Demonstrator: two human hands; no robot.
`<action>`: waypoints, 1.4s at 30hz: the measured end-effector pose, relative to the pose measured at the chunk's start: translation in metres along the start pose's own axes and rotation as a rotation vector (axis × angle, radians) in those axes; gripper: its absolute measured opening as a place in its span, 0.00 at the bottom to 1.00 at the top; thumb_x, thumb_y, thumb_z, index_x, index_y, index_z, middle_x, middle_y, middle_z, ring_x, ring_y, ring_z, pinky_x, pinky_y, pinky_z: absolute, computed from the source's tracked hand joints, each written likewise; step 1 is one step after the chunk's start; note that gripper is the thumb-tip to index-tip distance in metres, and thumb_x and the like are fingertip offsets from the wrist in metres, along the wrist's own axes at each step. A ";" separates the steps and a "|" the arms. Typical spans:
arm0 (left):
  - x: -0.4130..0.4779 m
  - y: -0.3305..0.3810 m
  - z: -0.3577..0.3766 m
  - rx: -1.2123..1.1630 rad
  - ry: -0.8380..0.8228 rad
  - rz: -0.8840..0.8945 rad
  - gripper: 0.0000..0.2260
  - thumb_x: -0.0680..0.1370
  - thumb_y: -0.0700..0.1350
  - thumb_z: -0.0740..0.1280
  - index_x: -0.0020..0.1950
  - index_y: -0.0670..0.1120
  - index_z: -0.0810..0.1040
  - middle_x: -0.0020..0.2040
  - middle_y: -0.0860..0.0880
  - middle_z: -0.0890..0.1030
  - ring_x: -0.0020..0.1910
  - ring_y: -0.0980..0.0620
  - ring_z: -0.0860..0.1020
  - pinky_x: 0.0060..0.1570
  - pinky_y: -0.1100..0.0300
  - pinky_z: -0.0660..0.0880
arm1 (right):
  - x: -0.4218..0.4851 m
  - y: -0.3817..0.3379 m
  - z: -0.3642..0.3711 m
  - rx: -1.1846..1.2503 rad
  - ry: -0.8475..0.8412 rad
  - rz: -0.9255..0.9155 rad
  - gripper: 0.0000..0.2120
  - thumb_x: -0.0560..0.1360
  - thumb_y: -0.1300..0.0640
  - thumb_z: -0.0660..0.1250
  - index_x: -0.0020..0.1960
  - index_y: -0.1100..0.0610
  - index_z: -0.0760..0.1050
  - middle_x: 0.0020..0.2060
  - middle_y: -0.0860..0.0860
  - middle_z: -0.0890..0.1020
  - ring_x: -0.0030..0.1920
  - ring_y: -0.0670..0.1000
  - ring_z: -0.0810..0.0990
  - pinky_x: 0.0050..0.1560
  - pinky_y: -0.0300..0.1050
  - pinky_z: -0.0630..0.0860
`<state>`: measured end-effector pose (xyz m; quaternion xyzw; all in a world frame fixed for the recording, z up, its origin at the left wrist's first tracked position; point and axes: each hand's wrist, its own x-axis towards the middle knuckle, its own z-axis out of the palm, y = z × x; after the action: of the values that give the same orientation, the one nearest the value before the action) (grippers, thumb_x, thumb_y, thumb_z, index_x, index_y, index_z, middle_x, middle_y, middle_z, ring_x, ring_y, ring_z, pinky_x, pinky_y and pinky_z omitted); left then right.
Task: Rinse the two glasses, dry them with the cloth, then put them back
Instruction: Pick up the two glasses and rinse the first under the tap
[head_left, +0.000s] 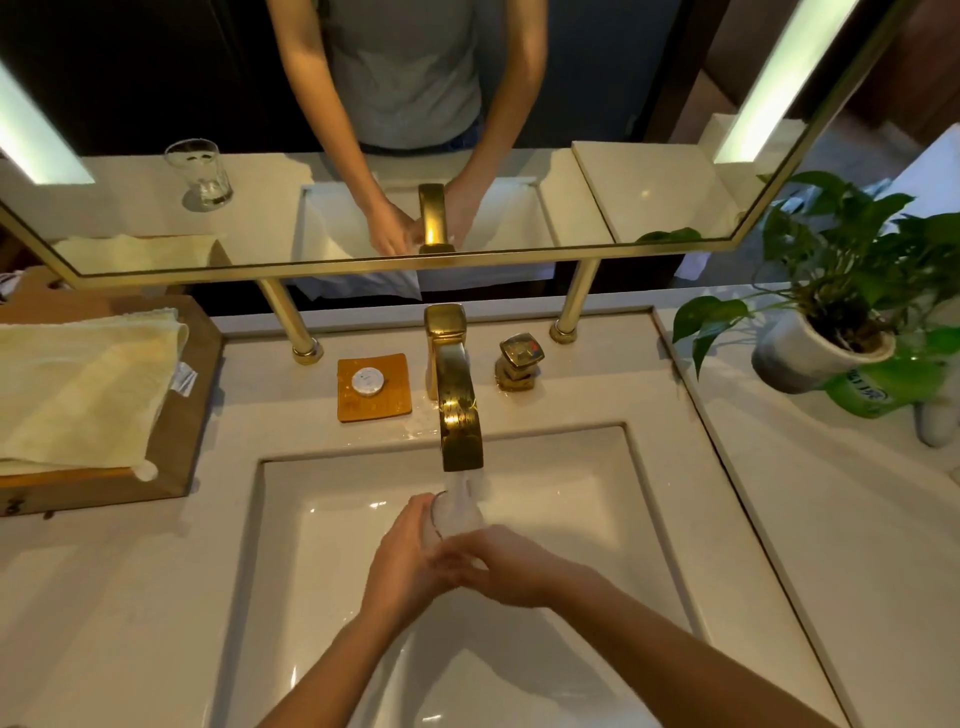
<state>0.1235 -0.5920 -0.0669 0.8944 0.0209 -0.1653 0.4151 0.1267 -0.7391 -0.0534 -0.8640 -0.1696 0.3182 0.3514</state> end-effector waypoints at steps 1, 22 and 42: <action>0.000 0.003 0.000 -0.027 -0.006 -0.020 0.29 0.62 0.53 0.77 0.58 0.56 0.68 0.50 0.56 0.77 0.48 0.55 0.78 0.47 0.58 0.79 | 0.003 0.004 -0.003 -0.054 0.008 -0.011 0.11 0.79 0.52 0.63 0.60 0.49 0.78 0.56 0.50 0.81 0.55 0.50 0.78 0.58 0.47 0.75; -0.007 0.019 -0.001 -1.252 -0.334 -0.867 0.24 0.75 0.58 0.65 0.59 0.39 0.77 0.52 0.38 0.83 0.50 0.42 0.80 0.42 0.53 0.76 | 0.034 -0.006 0.016 0.569 0.558 0.435 0.14 0.74 0.49 0.66 0.33 0.53 0.75 0.33 0.52 0.79 0.37 0.53 0.79 0.44 0.53 0.77; 0.013 -0.010 0.001 -1.264 0.059 -0.942 0.14 0.77 0.53 0.66 0.39 0.43 0.76 0.22 0.47 0.76 0.19 0.54 0.74 0.18 0.67 0.70 | 0.022 -0.020 0.022 1.031 0.304 0.384 0.17 0.75 0.46 0.66 0.58 0.55 0.76 0.49 0.53 0.80 0.50 0.53 0.81 0.51 0.48 0.79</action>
<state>0.1341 -0.5877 -0.0788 0.3899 0.4985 -0.2568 0.7304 0.1269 -0.7027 -0.0608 -0.6323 0.2202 0.2899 0.6838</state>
